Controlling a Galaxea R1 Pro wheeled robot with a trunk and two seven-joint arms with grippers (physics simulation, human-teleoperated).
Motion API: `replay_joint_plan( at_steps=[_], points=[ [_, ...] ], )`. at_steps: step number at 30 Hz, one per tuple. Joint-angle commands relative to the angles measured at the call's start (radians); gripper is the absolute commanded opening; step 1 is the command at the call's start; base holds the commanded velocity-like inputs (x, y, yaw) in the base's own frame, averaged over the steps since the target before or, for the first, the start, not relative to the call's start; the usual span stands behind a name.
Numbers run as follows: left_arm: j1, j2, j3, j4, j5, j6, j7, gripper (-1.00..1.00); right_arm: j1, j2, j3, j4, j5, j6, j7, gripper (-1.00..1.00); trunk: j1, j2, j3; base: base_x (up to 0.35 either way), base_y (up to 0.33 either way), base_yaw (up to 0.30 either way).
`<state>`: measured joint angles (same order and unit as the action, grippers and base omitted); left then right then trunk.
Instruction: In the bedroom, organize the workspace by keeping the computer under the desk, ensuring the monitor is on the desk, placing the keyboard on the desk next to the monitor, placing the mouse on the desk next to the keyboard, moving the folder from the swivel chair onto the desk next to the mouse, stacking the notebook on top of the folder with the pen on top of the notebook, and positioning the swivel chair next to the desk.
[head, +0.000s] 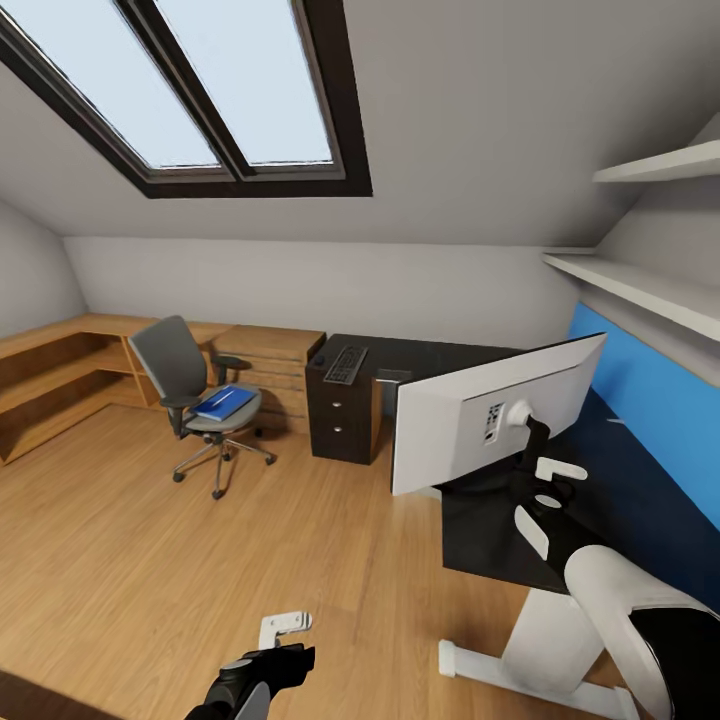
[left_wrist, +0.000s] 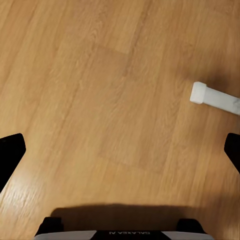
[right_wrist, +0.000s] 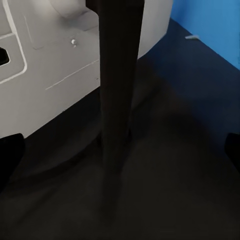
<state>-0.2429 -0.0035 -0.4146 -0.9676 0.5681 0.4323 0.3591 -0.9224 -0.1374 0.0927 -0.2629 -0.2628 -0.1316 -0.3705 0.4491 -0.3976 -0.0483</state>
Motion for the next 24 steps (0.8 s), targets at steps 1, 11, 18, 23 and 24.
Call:
replay_joint_plan(
  at_steps=[1,11,18,23,24],
  points=[
    [-0.001,0.0,-0.003,-0.001,0.01,0.002,0.01,1.0,-0.001,-0.001,0.009,0.001,-0.011,-0.004,-0.004,1.0,0.001,-0.002,-0.002,0.096,-0.072,0.0],
    [-0.001,-0.001,-0.003,0.006,0.01,0.002,0.009,1.0,-0.001,-0.001,0.01,0.001,-0.01,-0.003,-0.004,1.0,0.001,-0.002,-0.002,0.033,-0.015,0.0],
    [-0.001,-0.001,-0.003,0.016,0.009,0.002,0.008,1.0,-0.001,0.0,0.01,0.001,-0.01,-0.003,-0.004,1.0,0.001,-0.002,-0.002,0.098,0.0,0.0],
    [-0.001,-0.001,-0.003,0.016,0.009,0.002,0.009,1.0,-0.001,-0.001,0.009,0.001,-0.009,-0.003,-0.004,1.0,0.001,-0.002,-0.002,0.039,-0.013,0.0],
    [-0.001,-0.001,-0.003,0.016,0.009,0.002,0.009,1.0,-0.001,-0.001,0.009,0.001,-0.009,-0.002,-0.004,1.0,0.001,-0.002,-0.002,0.189,-0.09,0.0]
  ],
)
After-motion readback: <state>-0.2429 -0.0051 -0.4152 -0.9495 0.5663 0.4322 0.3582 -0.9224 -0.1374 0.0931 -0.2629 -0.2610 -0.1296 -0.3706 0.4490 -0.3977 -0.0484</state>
